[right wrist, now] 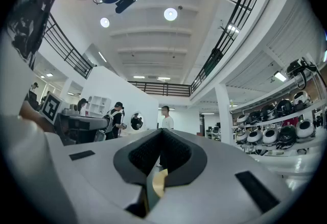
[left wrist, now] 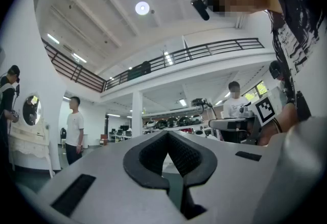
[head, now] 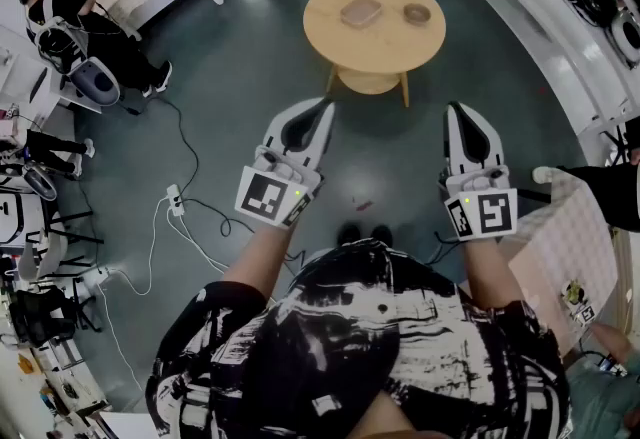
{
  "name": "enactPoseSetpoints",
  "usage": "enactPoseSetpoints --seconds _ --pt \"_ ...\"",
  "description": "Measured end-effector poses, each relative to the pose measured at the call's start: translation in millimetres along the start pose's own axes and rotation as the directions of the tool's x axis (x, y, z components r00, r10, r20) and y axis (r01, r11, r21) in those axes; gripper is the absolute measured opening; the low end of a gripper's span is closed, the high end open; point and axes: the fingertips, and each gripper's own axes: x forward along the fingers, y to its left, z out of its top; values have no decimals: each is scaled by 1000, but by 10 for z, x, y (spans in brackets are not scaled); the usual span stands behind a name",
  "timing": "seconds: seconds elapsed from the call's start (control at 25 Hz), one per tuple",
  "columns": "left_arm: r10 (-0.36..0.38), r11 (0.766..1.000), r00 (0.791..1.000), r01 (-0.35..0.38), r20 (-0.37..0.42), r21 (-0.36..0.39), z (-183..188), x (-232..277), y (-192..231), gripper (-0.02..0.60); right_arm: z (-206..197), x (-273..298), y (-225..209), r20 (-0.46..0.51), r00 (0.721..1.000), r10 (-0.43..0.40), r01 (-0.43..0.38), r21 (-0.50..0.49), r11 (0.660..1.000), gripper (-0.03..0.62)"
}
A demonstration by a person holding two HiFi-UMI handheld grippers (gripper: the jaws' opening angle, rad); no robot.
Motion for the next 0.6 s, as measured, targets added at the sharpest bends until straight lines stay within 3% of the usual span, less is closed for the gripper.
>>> enactPoseSetpoints --seconds 0.6 --pt "-9 1000 1000 9 -5 0 8 74 -25 -2 -17 17 -50 -5 1000 4 -4 3 1000 0"
